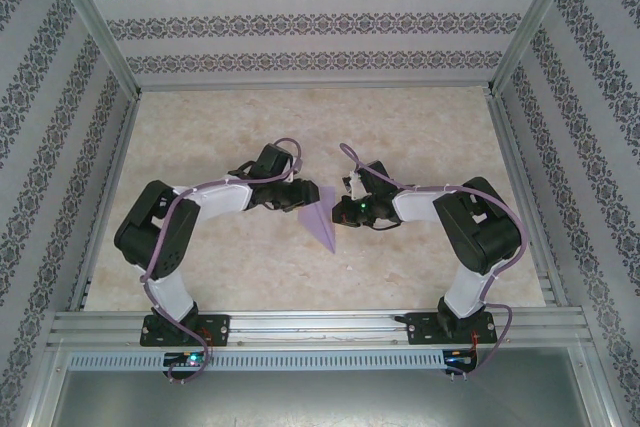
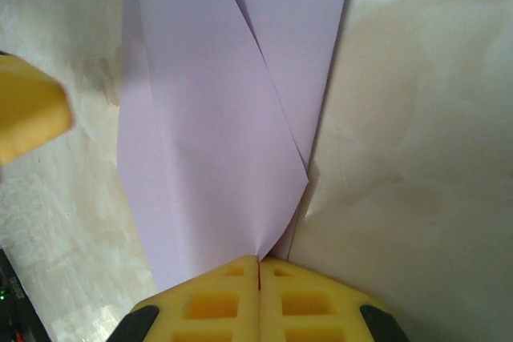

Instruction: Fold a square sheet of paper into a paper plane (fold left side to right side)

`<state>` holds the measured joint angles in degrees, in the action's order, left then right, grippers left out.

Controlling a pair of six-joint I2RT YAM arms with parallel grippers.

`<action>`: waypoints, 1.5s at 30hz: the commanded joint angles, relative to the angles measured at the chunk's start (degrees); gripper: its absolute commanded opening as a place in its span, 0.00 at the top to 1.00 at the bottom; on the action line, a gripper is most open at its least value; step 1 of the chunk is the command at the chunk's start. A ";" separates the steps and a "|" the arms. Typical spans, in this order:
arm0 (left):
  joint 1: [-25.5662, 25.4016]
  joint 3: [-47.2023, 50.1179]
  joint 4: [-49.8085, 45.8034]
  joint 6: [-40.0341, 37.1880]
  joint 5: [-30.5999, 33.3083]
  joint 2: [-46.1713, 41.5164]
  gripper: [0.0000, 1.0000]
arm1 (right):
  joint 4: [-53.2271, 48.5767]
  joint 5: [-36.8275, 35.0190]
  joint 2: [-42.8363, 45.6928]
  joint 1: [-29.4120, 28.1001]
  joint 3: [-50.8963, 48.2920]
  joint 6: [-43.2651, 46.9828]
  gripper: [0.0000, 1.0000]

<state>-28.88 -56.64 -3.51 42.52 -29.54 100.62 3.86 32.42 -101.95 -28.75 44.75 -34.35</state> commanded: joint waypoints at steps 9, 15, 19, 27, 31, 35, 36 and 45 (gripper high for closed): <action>-2.20 -2.64 1.89 -1.91 -7.84 3.04 0.90 | -5.79 -9.26 -5.85 -1.90 -1.64 0.39 1.00; -3.55 -5.39 2.00 -2.09 -9.24 7.31 0.96 | -6.49 -10.07 -5.97 -1.99 -1.66 0.51 1.00; -3.77 -6.08 2.32 -2.18 -9.24 9.37 0.96 | -6.83 -10.27 -6.15 -2.26 -1.51 0.66 1.00; -3.11 -4.65 0.98 -2.81 -5.97 11.40 0.96 | -8.54 -11.41 -6.51 -2.39 -1.03 1.45 1.00; -2.87 -3.65 1.37 -2.52 -4.69 11.61 0.96 | -9.56 -12.16 -6.55 -2.44 -0.74 1.81 1.00; -2.60 -3.04 1.01 -2.62 -3.82 11.73 0.96 | -9.96 -12.30 -6.65 -2.45 -0.59 1.90 1.00; -2.65 -2.67 0.99 -2.68 -3.61 11.74 0.96 | -10.05 -12.38 -6.68 -2.43 -0.54 1.87 1.00; -2.41 -0.57 1.42 -1.83 -2.74 11.93 0.97 | -10.28 -11.22 -5.79 -2.17 0.14 2.09 1.00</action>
<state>-31.77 -59.35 -0.47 40.73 -34.94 111.07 0.19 29.98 -102.52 -29.89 47.16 -34.06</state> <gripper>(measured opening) 0.045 0.042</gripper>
